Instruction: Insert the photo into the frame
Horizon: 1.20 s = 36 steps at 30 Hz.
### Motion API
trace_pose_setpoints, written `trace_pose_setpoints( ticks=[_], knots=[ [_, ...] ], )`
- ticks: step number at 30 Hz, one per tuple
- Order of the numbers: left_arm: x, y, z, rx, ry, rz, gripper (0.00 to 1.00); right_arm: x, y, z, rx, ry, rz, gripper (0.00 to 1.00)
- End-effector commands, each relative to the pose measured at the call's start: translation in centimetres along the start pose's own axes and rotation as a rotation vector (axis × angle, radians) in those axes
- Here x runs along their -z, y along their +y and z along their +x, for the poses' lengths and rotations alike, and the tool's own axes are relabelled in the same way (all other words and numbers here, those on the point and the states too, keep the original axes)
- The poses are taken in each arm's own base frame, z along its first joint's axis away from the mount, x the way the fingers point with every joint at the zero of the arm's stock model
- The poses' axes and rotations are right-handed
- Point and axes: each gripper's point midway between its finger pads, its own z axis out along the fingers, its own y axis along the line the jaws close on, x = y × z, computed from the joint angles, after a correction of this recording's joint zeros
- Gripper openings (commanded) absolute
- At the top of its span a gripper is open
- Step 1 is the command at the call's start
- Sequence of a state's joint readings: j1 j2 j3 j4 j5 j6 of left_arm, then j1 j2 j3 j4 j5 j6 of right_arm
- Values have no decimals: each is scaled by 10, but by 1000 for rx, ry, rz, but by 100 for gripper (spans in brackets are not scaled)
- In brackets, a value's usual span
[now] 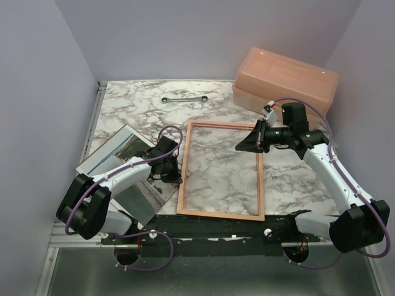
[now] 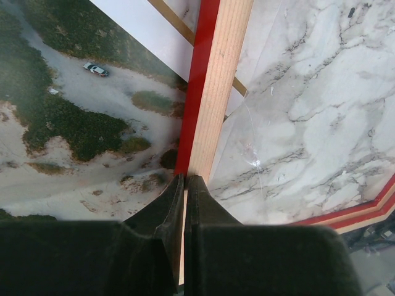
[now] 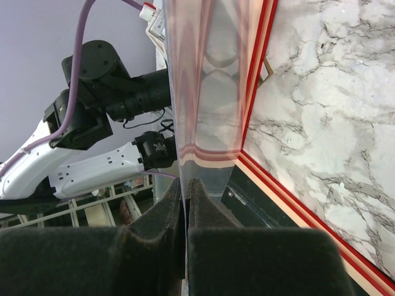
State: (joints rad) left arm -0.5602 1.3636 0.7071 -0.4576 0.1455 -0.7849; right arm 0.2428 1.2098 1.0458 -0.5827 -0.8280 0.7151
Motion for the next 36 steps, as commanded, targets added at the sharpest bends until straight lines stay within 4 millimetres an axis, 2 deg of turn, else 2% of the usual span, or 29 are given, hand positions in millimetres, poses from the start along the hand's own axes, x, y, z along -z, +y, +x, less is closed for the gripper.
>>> trace_pose_setpoints(
  ticks=[1, 9, 16, 21, 24, 32, 36],
  knots=[
    [-14, 40, 16, -15, 44, -155, 4, 8, 27, -7, 40, -18, -74, 0],
    [-15, 41, 16, -18, 48, -160, 4, 10, 30, -6, 40, -21, -82, 0],
    [-16, 42, 17, -21, 54, -165, 4, 3, 9, 2, 4, -2, -41, 0],
    [-15, 43, 16, -24, 52, -173, 4, 9, 24, -8, 40, -28, -52, 0],
    [-15, 43, 16, -24, 51, -173, 4, 8, 25, -12, 44, -23, -45, 0],
    [-16, 43, 16, -27, 56, -174, 4, -1, -6, 3, 12, -2, 12, 0],
    [-16, 44, 16, -28, 56, -179, 4, -2, -15, 6, 3, -3, 36, 0]
  ],
)
